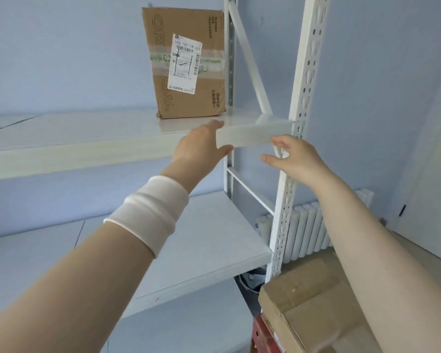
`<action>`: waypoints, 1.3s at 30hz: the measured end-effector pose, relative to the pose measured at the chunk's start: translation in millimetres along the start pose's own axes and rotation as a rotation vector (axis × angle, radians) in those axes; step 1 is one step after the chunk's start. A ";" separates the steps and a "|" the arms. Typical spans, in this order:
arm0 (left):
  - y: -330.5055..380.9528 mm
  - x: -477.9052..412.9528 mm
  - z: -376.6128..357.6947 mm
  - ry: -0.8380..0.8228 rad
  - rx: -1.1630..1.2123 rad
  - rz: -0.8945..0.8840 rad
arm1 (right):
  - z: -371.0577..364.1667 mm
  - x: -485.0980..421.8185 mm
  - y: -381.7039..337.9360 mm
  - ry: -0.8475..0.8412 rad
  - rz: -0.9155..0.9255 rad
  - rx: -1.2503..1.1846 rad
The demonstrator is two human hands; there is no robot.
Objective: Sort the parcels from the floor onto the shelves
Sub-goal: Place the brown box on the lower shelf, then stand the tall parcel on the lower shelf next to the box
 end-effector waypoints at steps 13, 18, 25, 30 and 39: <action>179.1 63.7 -123.0 -0.281 0.088 -0.254 | 121.5 132.5 122.3 0.124 -0.289 0.087; 237.0 96.0 -180.6 -0.429 0.123 -0.331 | 146.7 196.5 185.1 0.161 -0.464 0.056; 287.9 137.6 -263.4 -0.640 0.154 -0.434 | 147.5 272.2 261.1 0.208 -0.724 0.045; 287.4 149.1 -327.3 -0.762 0.138 -0.492 | 126.0 295.8 317.2 0.254 -0.898 0.007; 226.9 128.8 -437.3 -0.909 0.153 -0.552 | 30.9 312.8 396.4 0.498 -1.176 -0.303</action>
Point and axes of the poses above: each hand's wrist, its own x-axis away from the middle knuckle, its own z-axis out of the back of the hand, y = z × x, the point moved 7 cm from there along -x, towards the middle knuckle, and after that the axes turned 13 degrees about -x, right-handed, at the moved point
